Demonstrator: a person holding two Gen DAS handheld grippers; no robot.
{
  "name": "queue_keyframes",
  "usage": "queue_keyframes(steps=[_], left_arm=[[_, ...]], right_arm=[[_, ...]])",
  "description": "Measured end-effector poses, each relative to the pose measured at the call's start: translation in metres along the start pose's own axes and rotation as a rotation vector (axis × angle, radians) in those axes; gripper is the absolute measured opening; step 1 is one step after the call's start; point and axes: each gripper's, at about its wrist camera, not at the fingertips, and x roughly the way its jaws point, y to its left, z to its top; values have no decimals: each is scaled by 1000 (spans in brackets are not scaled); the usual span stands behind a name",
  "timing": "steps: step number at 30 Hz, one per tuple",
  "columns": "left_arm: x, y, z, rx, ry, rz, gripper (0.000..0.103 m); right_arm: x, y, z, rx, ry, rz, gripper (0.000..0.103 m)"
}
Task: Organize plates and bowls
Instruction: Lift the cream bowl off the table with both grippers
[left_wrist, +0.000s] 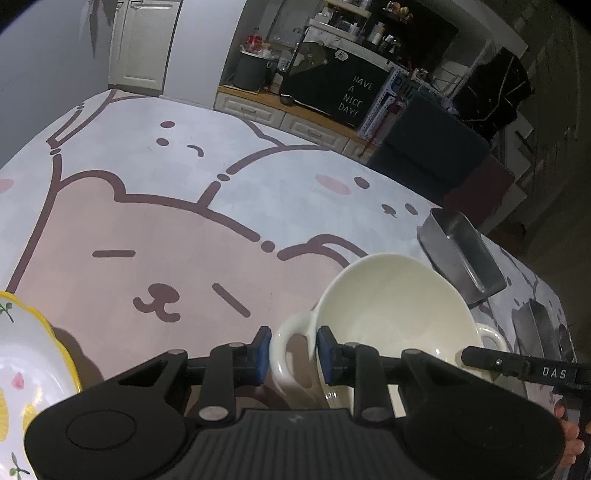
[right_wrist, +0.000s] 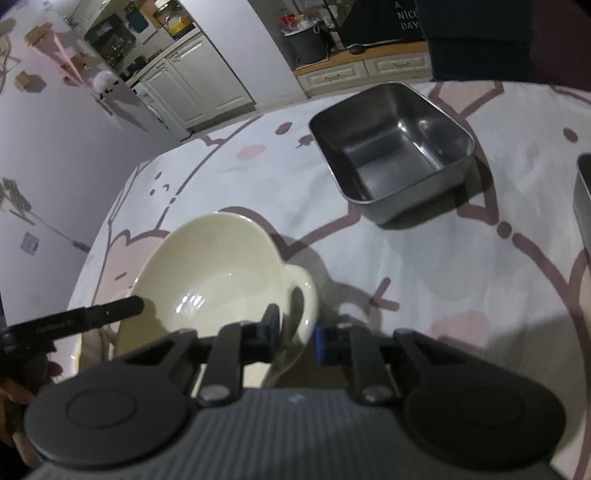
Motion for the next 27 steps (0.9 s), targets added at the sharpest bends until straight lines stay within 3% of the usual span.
queue_keyframes(steps=[8, 12, 15, 27], left_arm=[[2, 10, -2, -67, 2, -14, 41], [8, 9, -3, -66, 34, -40, 36], [10, 6, -4, -57, 39, -50, 27], [10, 4, -3, -67, 46, -25, 27]], right_arm=[[0, 2, 0, 3, -2, -12, 23], [2, 4, 0, 4, -2, -23, 23], [2, 2, 0, 15, -4, -13, 22], [1, 4, -1, 16, -8, -32, 22]])
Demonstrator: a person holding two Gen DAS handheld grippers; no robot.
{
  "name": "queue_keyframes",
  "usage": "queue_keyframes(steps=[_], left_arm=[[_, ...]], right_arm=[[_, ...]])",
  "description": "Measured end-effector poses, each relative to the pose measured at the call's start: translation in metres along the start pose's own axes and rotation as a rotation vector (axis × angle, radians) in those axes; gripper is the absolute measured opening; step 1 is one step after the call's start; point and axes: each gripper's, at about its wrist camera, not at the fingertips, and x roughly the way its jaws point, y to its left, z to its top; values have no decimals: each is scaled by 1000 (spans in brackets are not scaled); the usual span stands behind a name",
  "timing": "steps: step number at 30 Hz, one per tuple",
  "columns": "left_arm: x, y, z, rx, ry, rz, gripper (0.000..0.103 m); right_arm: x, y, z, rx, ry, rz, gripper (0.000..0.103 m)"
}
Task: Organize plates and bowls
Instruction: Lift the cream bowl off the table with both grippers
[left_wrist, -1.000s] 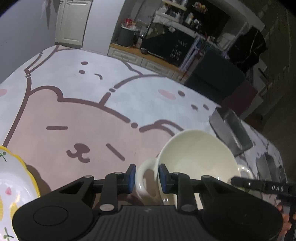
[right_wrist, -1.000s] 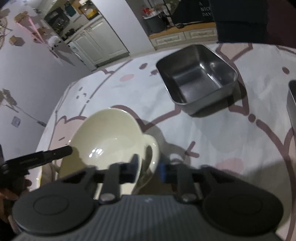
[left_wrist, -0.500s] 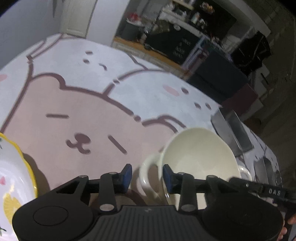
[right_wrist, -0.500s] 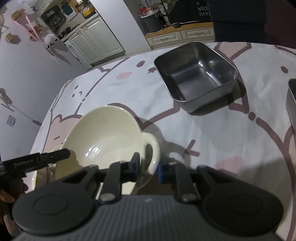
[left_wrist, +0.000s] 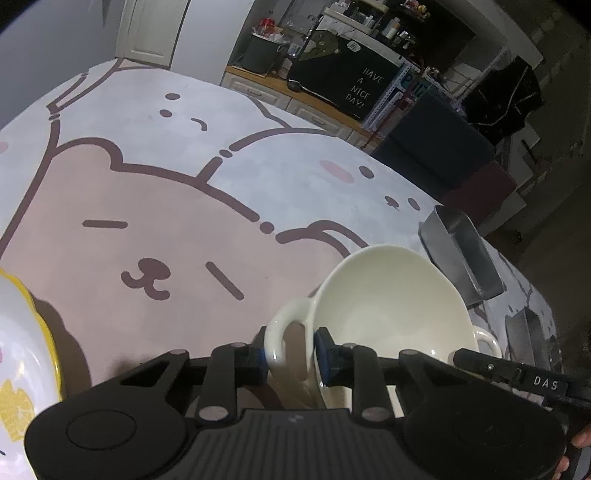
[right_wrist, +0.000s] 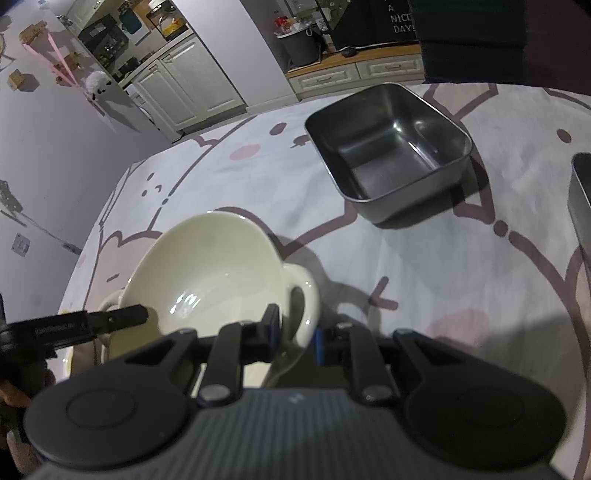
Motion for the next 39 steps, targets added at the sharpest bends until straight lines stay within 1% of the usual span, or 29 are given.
queue_keyframes(steps=[5, 11, 19, 25, 33, 39], left_arm=[[-2, -3, -1, 12, -6, 16, 27], [-9, -9, -4, 30, -10, 29, 27], [-37, -23, -11, 31, -27, 16, 27], [-69, -42, -21, 44, -43, 2, 27], [-109, -75, -42, 80, -75, -19, 27], [-130, -102, -61, 105, -85, -38, 27]], right_arm=[[0, 7, 0, -30, -4, -34, 23], [-3, 9, -5, -38, -11, -41, 24], [-24, 11, -6, -36, -26, -39, 24], [-57, 16, -12, -52, -43, -44, 24], [-115, 15, -30, -40, -91, -39, 23], [-153, 8, -48, -30, -129, -44, 23]])
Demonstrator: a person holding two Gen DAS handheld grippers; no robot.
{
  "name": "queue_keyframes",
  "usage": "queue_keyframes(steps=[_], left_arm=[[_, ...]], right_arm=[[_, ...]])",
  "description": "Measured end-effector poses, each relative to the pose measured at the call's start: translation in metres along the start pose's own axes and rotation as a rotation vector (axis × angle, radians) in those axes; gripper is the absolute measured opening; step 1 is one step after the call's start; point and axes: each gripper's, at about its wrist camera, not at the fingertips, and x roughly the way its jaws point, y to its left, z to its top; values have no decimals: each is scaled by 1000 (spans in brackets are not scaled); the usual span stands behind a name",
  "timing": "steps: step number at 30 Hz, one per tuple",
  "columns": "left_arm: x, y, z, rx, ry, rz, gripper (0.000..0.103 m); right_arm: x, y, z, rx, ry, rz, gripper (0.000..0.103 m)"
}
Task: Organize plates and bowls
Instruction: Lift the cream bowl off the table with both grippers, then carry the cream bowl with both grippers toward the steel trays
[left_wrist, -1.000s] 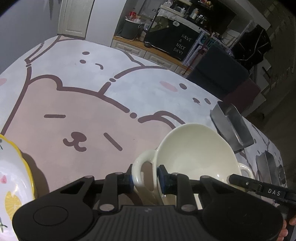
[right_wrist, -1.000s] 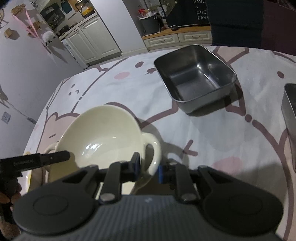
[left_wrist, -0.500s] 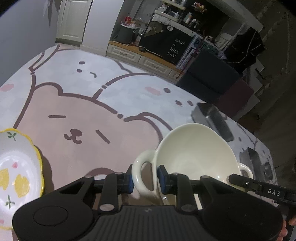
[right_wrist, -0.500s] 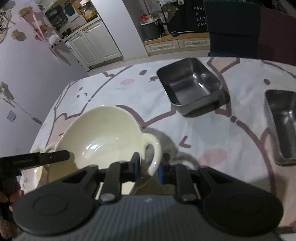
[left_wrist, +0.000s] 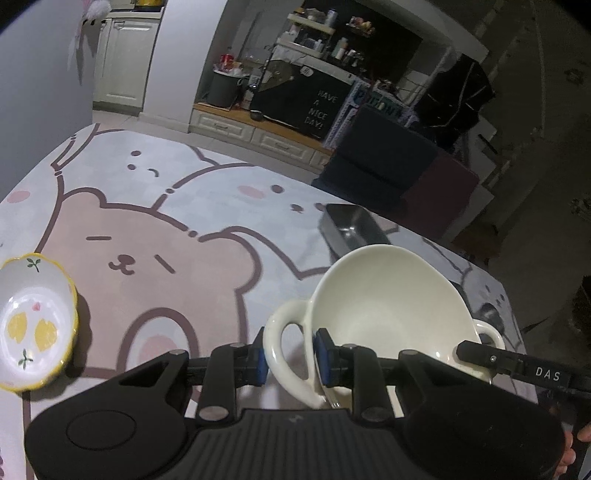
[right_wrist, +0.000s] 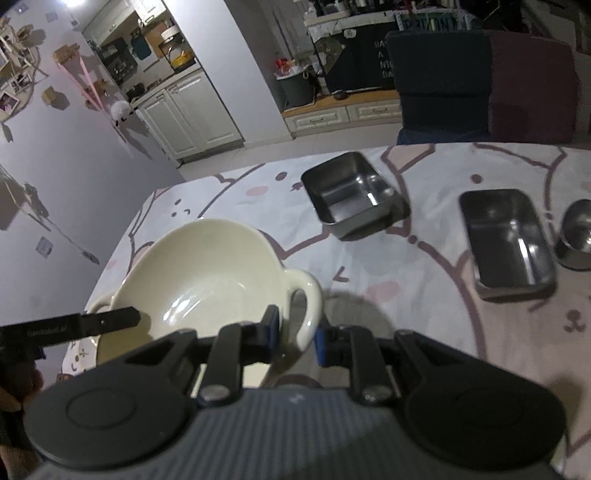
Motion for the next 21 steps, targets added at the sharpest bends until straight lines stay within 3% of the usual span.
queue_keyframes(steps=[21], left_arm=[[-11, -115, -64, 100, 26, -121, 27]], right_arm=[[-121, -66, -61, 98, -111, -103, 23]])
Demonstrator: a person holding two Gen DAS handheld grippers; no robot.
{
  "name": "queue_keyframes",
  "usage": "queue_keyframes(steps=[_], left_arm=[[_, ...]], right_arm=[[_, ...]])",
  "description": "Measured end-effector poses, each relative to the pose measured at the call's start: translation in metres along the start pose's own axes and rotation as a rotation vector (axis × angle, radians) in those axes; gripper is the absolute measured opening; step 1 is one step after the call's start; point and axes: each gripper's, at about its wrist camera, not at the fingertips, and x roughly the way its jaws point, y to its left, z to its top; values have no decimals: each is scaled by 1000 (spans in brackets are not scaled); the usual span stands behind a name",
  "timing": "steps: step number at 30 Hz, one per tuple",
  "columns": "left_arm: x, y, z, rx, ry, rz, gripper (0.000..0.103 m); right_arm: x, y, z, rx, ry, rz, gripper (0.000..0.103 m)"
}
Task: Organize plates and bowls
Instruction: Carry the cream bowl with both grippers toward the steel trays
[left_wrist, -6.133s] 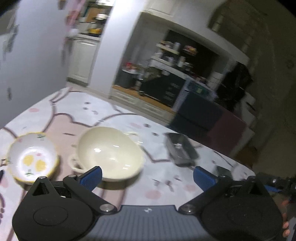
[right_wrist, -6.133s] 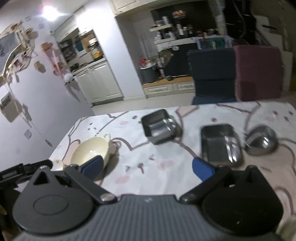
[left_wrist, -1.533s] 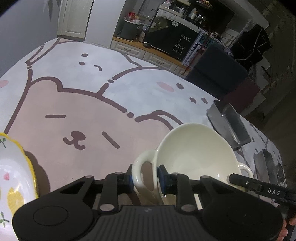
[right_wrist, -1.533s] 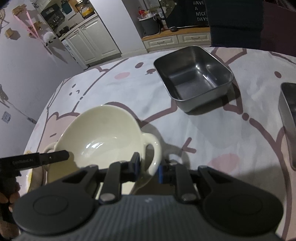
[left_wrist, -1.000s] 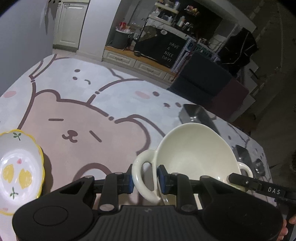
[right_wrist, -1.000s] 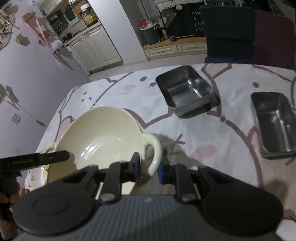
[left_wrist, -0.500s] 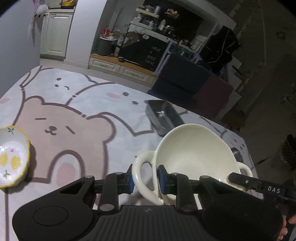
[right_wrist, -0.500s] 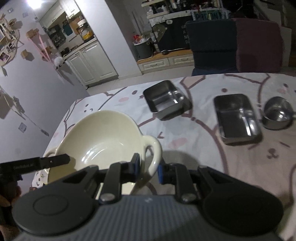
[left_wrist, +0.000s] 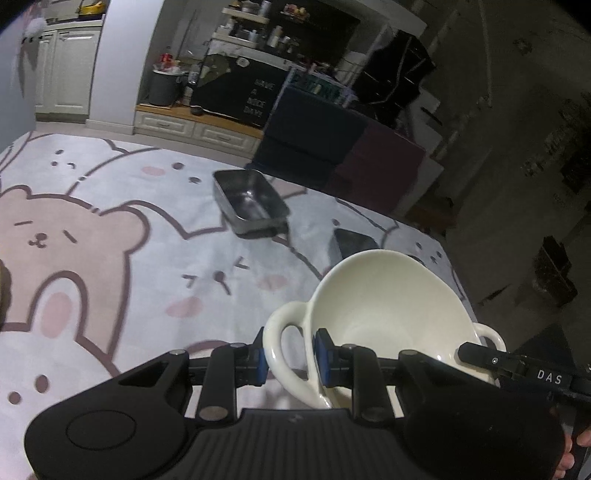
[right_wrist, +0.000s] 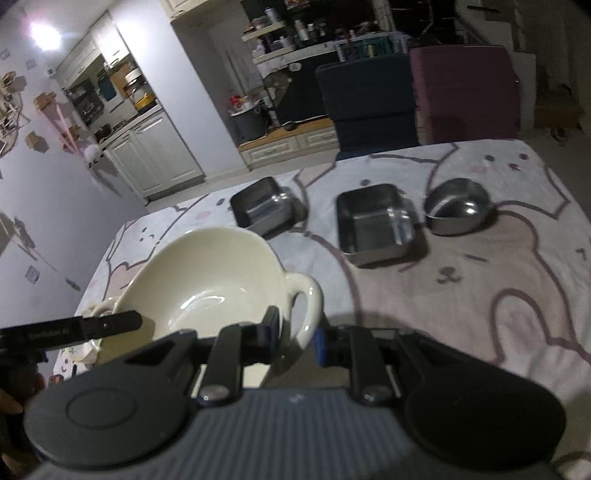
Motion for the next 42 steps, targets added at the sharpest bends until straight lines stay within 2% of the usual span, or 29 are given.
queue_keyframes(steps=[10, 18, 25, 33, 42], left_arm=[[14, -39, -15, 48, 22, -37, 27], [36, -52, -28, 55, 46, -58, 25], [57, -41, -42, 24, 69, -52, 25], [83, -31, -60, 8, 114, -36, 25], [98, -21, -65, 5, 142, -22, 25]], right_arm=[[-33, -40, -19, 51, -28, -35, 23], [-43, -72, -34, 92, -28, -47, 23], [-31, -90, -47, 118, 17, -34, 23], [-1, -101, -55, 119, 75, -57, 23], [24, -104, -60, 120, 140, -81, 23]])
